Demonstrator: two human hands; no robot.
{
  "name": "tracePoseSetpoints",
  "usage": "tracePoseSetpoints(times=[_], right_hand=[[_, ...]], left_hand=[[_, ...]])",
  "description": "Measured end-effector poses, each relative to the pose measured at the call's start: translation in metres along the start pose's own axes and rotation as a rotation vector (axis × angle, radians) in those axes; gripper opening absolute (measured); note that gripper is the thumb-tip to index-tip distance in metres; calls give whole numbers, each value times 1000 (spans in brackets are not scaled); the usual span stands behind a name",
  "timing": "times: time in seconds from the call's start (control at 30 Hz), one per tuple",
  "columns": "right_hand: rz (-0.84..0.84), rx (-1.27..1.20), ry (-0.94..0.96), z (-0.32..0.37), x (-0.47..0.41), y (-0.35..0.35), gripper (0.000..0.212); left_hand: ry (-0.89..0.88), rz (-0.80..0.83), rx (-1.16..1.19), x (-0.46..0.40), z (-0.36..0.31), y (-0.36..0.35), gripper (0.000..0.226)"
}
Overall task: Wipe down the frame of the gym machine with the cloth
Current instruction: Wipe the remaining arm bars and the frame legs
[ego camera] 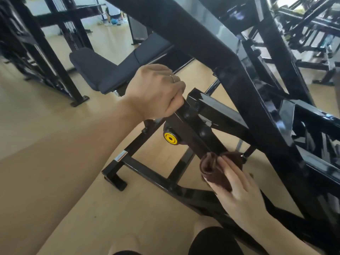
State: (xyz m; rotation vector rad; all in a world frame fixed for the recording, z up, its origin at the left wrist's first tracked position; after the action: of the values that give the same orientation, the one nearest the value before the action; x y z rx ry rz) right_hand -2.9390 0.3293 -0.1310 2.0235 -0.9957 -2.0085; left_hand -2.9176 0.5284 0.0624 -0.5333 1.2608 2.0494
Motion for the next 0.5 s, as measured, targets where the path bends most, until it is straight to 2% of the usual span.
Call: tracePoseSetpoints(times=[0.1, 0.2, 0.27, 0.3, 0.33, 0.4, 0.43, 0.5], right_hand=[[-46, -40, 4, 7, -37, -7, 47], [-125, -108, -19, 14, -92, -14, 44], [-153, -121, -60, 17, -112, -16, 50], [-144, -119, -66, 18, -115, -17, 54], [-131, -129, -65, 18, -115, -18, 57], [-95, -164, -72, 14, -103, -18, 56], [-74, -177, -83, 10, -93, -18, 54], [-36, -182, -88, 5, -75, -17, 49]], left_hand=[[-31, 59, 0, 0, -4, -3, 45], [1, 43, 12, -5, 3, 12, 42], [257, -97, -1, -10, 32, 32, 40], [489, -152, 28, -3, 53, 37, 42], [773, -154, 142, 14, 73, 34, 43], [1279, -66, 551, 56, 84, 5, 43], [1369, -23, 705, 65, 78, -7, 40], [1372, -60, 833, 63, 68, -8, 34]])
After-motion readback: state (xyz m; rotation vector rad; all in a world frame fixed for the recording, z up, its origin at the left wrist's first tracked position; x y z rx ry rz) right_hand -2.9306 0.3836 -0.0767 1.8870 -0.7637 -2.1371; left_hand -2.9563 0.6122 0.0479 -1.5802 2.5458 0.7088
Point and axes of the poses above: each hand's wrist, its own x-axis away from the middle knuckle, its own y-axis out of the back of the hand, z = x × y, the point moved 9 cm from there along -x, towards the middle knuckle, and after that the axes turned 10 degrees about -z, right-handed, at the moved point
